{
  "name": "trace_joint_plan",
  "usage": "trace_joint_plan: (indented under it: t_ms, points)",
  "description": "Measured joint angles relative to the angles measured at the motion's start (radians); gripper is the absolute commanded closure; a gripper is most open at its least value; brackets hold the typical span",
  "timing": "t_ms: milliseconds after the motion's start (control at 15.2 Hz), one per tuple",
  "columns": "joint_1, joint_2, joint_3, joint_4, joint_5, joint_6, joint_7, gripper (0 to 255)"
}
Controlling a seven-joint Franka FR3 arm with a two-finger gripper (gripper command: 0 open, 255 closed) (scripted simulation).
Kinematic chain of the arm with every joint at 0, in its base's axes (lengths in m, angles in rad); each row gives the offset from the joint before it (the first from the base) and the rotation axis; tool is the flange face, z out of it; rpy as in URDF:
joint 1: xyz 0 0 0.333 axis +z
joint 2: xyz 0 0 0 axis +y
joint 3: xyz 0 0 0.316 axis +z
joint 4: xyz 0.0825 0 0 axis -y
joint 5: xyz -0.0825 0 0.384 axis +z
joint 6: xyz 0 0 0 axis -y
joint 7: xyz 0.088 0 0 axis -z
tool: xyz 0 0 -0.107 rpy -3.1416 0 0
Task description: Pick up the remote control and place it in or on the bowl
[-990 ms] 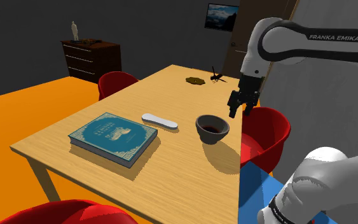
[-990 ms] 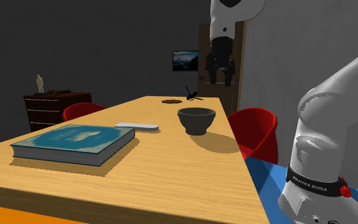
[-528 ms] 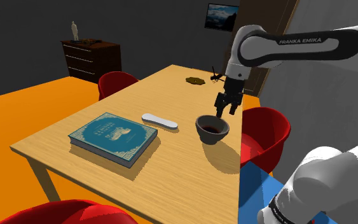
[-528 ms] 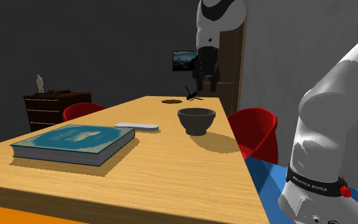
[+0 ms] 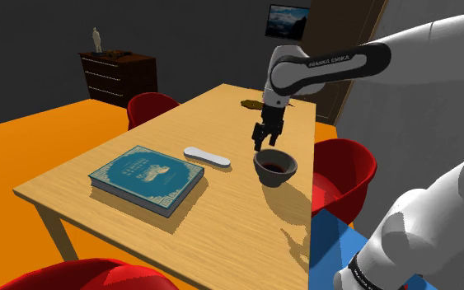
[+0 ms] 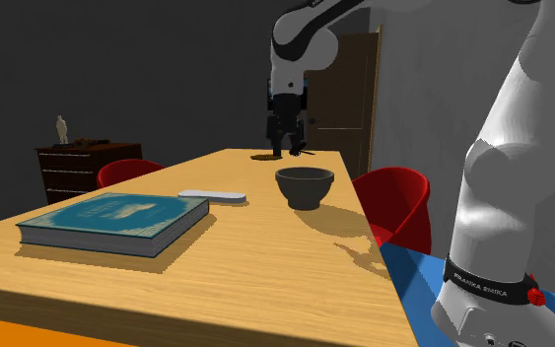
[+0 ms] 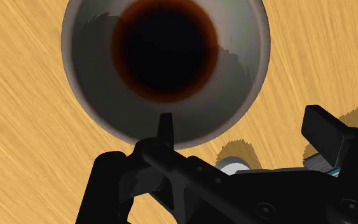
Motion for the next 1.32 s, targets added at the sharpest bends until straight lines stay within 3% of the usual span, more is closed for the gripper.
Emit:
trace_joint_plan:
  t_ms: [726, 1320]
  points:
    - [0.047, 0.397, 0.041, 0.306, -0.04, 0.133, -0.117, 0]
    - [0.091, 0.714, 0.071, 0.645, -0.097, 0.144, -0.184, 0]
